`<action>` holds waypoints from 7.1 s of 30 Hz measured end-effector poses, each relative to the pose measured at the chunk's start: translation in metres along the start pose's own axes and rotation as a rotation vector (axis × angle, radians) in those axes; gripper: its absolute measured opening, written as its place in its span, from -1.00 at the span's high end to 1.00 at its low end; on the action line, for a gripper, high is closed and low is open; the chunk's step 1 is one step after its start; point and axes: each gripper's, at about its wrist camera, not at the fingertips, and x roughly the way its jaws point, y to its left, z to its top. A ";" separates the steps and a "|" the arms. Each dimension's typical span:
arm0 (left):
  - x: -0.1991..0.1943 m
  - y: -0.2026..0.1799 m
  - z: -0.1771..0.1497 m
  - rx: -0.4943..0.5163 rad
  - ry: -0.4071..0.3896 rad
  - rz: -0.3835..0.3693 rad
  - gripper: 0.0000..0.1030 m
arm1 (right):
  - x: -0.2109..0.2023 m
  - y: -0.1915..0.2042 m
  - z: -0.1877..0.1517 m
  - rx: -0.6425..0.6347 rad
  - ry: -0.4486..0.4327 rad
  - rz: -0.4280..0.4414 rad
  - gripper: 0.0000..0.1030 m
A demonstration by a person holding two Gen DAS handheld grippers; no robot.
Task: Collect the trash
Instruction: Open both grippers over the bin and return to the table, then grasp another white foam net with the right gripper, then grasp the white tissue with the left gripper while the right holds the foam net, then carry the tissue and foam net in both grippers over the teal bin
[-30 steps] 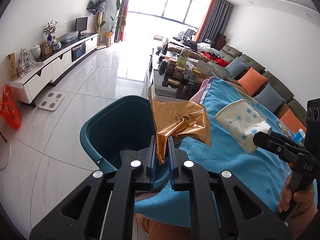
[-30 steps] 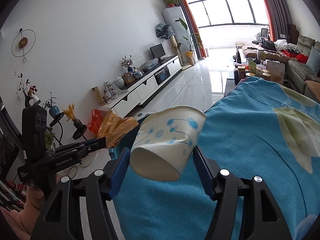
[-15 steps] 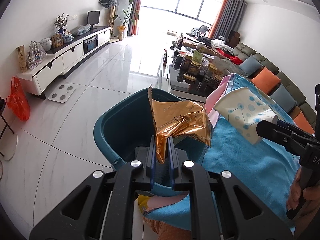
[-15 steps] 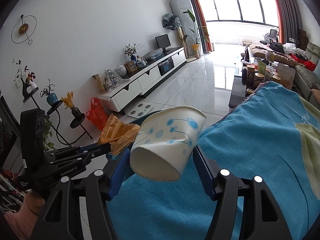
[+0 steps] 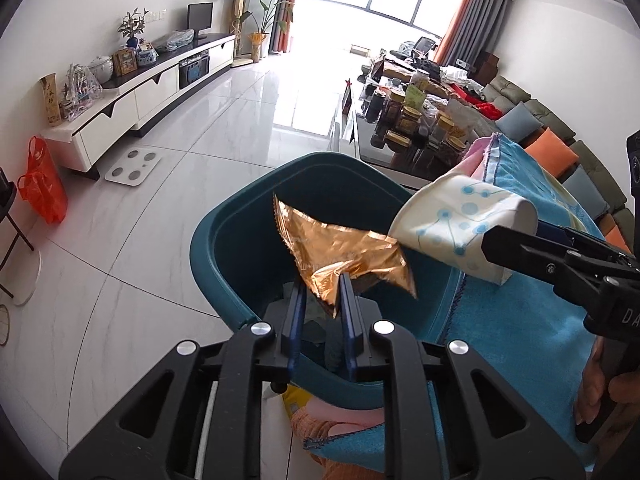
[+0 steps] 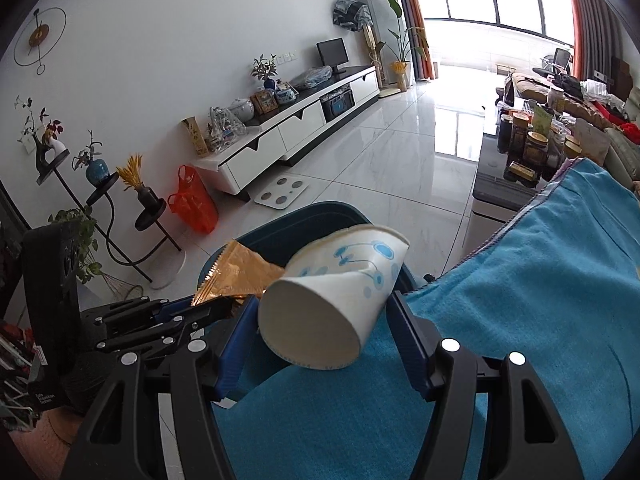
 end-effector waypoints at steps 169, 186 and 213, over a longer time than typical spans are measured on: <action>-0.122 -0.091 -0.015 0.240 -0.183 -0.346 0.85 | -0.171 -0.062 -0.087 0.169 -0.291 0.070 0.74; -0.102 -0.029 0.004 0.139 -0.183 -0.195 0.85 | -0.110 -0.037 -0.031 0.135 -0.205 0.150 0.73; -0.036 0.001 0.020 0.054 -0.105 -0.051 0.85 | -0.029 -0.011 0.008 0.135 -0.072 0.127 0.71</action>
